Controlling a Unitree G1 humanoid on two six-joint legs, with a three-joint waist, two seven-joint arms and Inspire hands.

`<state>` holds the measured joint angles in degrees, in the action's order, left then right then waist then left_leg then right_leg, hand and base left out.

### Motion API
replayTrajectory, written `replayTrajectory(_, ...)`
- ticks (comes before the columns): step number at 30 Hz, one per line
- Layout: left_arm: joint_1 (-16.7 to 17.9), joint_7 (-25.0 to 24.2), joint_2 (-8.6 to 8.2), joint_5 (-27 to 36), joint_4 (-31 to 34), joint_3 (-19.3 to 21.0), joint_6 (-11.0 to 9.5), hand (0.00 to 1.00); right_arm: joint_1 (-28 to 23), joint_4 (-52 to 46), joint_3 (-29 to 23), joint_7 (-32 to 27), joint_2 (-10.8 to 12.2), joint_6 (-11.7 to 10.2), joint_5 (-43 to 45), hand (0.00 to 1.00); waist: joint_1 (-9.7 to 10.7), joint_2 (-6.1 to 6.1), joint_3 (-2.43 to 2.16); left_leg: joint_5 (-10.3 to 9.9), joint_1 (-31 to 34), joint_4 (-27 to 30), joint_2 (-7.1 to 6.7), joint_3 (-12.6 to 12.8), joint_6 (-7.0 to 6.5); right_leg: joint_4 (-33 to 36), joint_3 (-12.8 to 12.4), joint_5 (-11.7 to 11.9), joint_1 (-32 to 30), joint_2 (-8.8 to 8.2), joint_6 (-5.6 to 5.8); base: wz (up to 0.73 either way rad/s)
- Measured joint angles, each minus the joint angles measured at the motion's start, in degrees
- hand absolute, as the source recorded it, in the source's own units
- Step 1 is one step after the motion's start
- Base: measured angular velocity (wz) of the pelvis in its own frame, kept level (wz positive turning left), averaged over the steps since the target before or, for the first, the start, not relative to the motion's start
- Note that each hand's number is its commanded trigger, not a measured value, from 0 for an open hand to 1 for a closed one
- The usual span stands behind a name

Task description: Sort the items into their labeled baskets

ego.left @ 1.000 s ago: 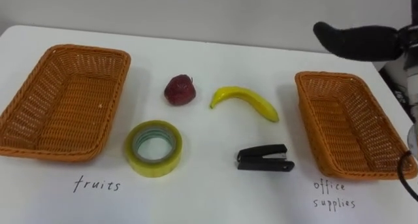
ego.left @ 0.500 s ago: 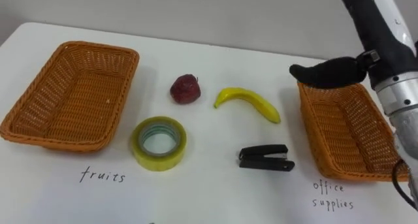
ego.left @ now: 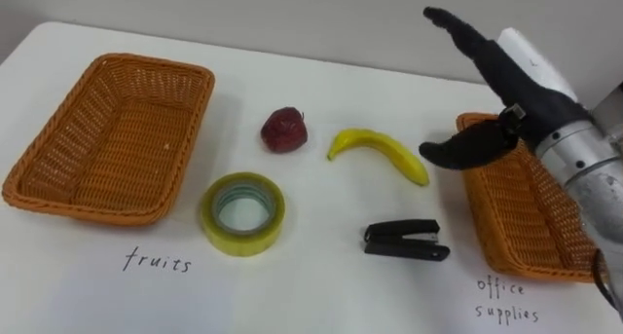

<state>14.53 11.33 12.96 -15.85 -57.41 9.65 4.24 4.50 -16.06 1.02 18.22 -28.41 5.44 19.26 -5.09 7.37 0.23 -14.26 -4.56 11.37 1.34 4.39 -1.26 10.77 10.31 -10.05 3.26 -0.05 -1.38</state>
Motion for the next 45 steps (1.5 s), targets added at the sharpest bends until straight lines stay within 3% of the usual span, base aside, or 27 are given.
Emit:
replayTrajectory(10,0.0,-2.0,1.45,0.0,0.0,0.0,0.2,0.0,-0.3,2.3,0.5,4.9,0.0,1.8,1.6,0.0,-0.1,0.7,0.06,0.0,-0.3,0.0,0.0,0.0,0.0,0.0,-0.2,0.0,0.2,-0.01,0.0,0.0)
replayTrajectory(30,-1.0,-2.3,1.57,0.0,-0.7,-1.9,0.5,0.0,-1.6,2.2,1.7,17.1,0.1,3.3,1.5,0.0,-1.7,0.39,0.24,0.0,-0.8,-0.6,-0.05,-0.4,0.0,-0.1,-0.1,0.1,0.6,0.31,0.0,0.0)
replayTrajectory(45,-2.3,-2.5,1.6,0.0,-0.8,-3.2,0.5,0.0,-1.6,4.1,2.4,20.4,1.3,3.4,1.6,0.0,-1.8,0.31,0.29,0.0,-0.9,-0.5,-0.03,-0.4,0.0,-0.2,0.0,0.1,0.6,0.19,0.0,0.0)
